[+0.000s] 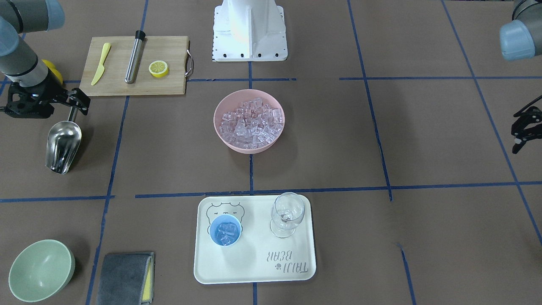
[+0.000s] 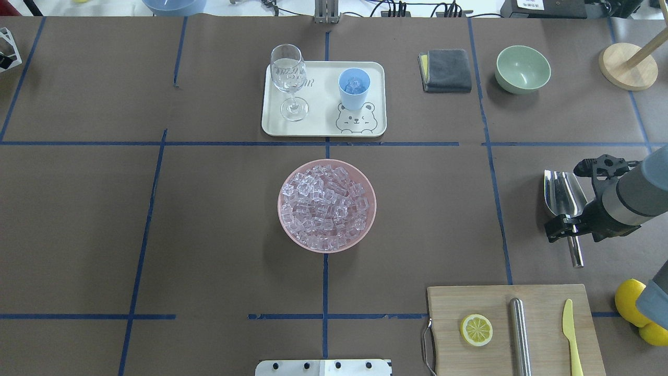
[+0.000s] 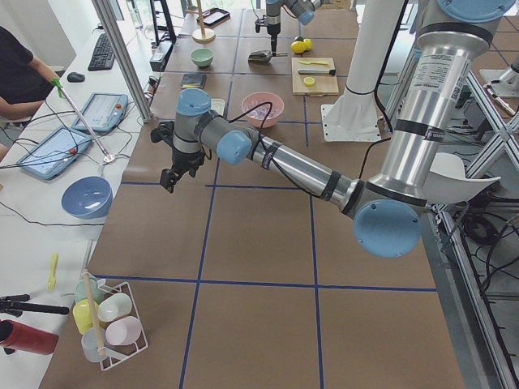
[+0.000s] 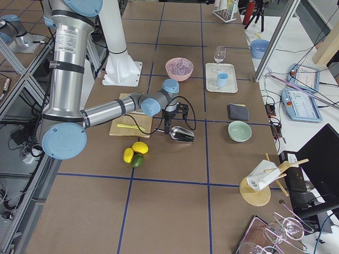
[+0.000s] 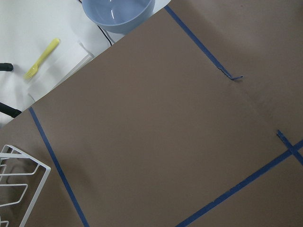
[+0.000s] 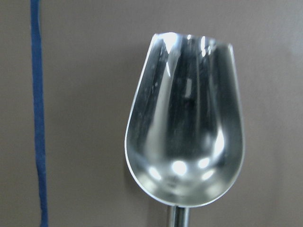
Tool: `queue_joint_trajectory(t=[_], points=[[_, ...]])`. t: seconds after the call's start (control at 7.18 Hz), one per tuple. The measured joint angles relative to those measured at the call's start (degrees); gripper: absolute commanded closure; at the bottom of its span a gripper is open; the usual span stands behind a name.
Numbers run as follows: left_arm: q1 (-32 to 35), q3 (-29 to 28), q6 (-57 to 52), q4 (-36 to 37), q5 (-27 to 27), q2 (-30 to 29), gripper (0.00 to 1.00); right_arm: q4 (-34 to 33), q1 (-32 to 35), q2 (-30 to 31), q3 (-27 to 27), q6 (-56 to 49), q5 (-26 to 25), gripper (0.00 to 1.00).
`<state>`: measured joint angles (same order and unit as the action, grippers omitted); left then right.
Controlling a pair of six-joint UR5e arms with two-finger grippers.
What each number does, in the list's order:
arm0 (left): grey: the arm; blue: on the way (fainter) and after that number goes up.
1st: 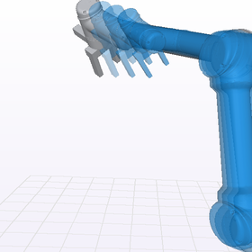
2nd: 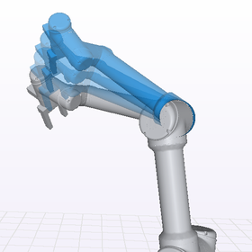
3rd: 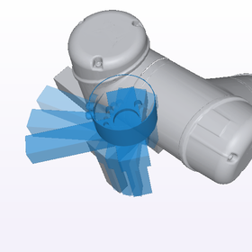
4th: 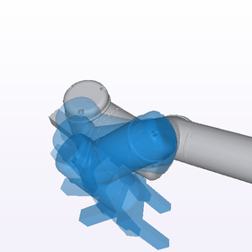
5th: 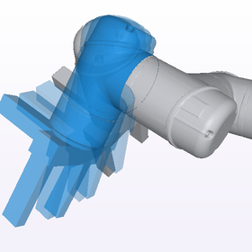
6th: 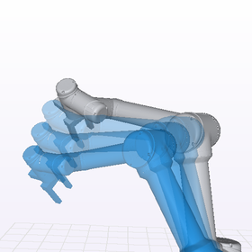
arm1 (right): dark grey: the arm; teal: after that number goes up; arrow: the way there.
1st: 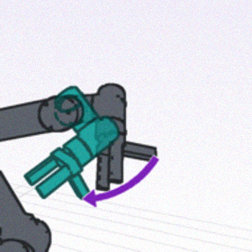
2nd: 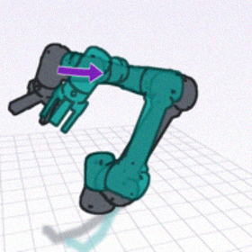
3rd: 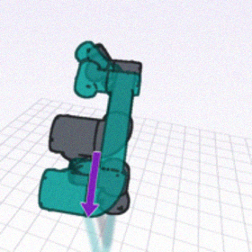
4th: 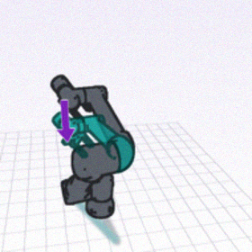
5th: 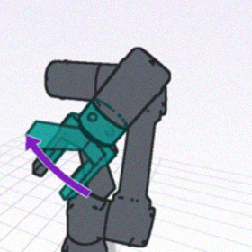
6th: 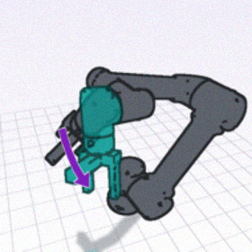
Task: Put ice in cup with scoop
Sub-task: 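Open the right gripper to release the scoop handle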
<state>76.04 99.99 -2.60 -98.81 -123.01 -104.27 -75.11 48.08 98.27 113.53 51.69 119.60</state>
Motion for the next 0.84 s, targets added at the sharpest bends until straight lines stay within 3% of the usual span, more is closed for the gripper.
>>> queue_joint_trajectory(t=[0.56,0.84], points=[[1.8,-0.2,-0.9,1.8,-3.4,6.3,0.0,-0.6,14.9,2.5,0.0,-23.8,2.6,0.0],[4.7,-0.3,-6.1,2.3,-6.3,11.8,0.0,-0.6,26.4,4.6,-4.7,-40.6,10.6,0.0]])
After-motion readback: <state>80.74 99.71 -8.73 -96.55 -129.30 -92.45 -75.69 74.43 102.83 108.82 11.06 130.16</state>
